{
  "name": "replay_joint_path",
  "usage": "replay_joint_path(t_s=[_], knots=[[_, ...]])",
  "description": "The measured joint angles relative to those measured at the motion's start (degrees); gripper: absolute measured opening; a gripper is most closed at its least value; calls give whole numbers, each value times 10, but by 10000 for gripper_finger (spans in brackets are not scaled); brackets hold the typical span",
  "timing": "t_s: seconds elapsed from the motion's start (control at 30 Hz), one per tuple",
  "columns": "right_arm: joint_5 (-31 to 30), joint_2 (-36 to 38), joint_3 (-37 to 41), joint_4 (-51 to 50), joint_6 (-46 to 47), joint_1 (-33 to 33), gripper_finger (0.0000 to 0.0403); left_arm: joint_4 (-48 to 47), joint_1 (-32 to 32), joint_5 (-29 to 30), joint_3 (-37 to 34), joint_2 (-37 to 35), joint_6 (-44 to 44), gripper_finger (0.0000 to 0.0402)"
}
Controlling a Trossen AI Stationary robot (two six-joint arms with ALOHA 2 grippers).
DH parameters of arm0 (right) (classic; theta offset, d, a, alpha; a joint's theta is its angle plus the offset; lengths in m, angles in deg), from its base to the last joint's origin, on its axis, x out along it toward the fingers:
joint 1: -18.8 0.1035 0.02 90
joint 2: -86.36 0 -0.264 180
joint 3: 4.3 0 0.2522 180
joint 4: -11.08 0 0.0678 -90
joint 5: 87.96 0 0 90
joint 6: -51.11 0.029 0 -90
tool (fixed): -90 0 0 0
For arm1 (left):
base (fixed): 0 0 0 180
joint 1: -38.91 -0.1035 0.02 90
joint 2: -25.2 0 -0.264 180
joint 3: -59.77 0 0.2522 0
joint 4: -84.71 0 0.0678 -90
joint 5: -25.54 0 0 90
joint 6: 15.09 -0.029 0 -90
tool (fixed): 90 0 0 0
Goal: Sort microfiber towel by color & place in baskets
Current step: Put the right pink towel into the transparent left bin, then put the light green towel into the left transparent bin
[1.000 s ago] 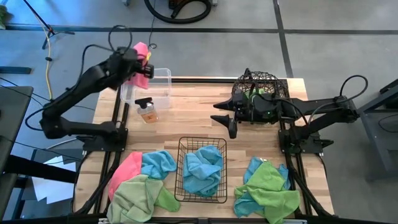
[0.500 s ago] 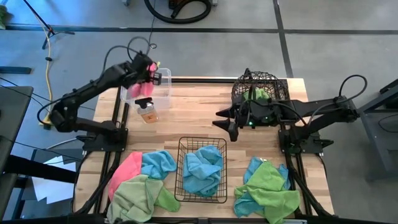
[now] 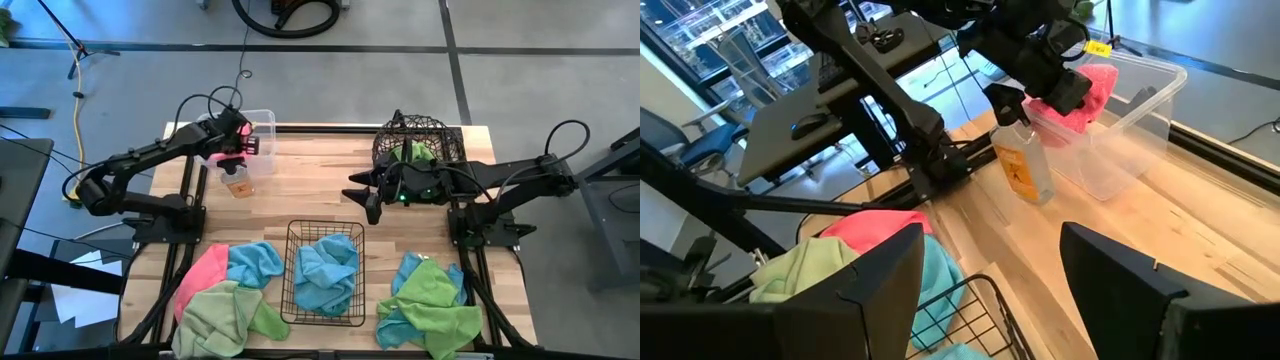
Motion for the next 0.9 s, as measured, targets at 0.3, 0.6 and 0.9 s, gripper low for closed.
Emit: replay_joint_path(t_s=[0.3, 0.6, 0.9], knots=[[0, 0, 0, 0, 1, 0, 232, 11, -18, -11, 0, 1, 1, 36], [-1, 0, 0, 0, 12, 0, 232, -18, -17, -21, 0, -10, 1, 132], [-1, 0, 0, 0, 11, 0, 232, -19, -17, -68, 11, -49, -11, 200]])
